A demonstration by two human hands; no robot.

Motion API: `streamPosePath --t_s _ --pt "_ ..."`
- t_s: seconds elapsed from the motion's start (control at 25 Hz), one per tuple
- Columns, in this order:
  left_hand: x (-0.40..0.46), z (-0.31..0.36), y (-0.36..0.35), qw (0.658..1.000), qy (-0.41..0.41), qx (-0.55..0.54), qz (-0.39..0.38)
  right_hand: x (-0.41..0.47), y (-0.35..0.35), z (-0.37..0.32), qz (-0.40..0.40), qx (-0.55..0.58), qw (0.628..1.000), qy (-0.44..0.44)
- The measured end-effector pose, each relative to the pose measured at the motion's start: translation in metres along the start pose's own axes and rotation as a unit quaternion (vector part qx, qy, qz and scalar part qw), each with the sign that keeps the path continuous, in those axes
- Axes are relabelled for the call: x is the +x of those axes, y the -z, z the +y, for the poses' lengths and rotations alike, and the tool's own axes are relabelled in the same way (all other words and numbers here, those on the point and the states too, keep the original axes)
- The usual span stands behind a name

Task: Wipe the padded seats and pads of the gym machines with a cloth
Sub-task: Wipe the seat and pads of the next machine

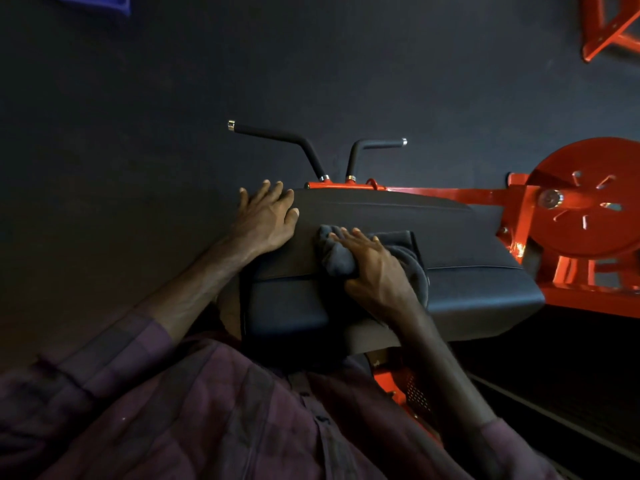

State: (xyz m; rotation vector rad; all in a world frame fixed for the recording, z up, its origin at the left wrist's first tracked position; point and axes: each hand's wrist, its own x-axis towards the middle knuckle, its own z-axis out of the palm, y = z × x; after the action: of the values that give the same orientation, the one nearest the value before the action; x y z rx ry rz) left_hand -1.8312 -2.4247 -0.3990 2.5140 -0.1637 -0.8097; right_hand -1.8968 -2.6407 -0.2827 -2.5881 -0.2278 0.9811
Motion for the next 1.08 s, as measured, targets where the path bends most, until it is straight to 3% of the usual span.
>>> streamPosePath --t_s 0.2,0.44,0.6,0.76,0.96,1.08 --pt "0.007 0.012 0.002 0.999 -0.005 0.03 -0.01 0.03 0.021 0.018 0.036 0.011 0.998 -0.05" --pt "0.008 0.013 0.0 0.999 -0.001 0.044 -0.001 0.014 0.02 0.034 -0.014 0.016 0.999 0.05" --pt "0.006 0.012 0.002 0.999 -0.006 0.038 -0.008 0.014 0.032 0.049 0.042 0.027 0.998 -0.026" --pt "0.013 0.015 0.0 0.999 -0.029 0.043 -0.009 0.005 0.02 0.045 0.004 0.015 1.0 0.014" --pt "0.028 0.035 -0.007 0.995 -0.091 0.036 -0.017 0.011 0.034 0.054 0.083 0.026 0.99 -0.107" --pt "0.033 0.047 -0.015 0.992 -0.118 0.034 -0.015 -0.013 0.025 0.042 0.051 0.037 0.995 -0.074"
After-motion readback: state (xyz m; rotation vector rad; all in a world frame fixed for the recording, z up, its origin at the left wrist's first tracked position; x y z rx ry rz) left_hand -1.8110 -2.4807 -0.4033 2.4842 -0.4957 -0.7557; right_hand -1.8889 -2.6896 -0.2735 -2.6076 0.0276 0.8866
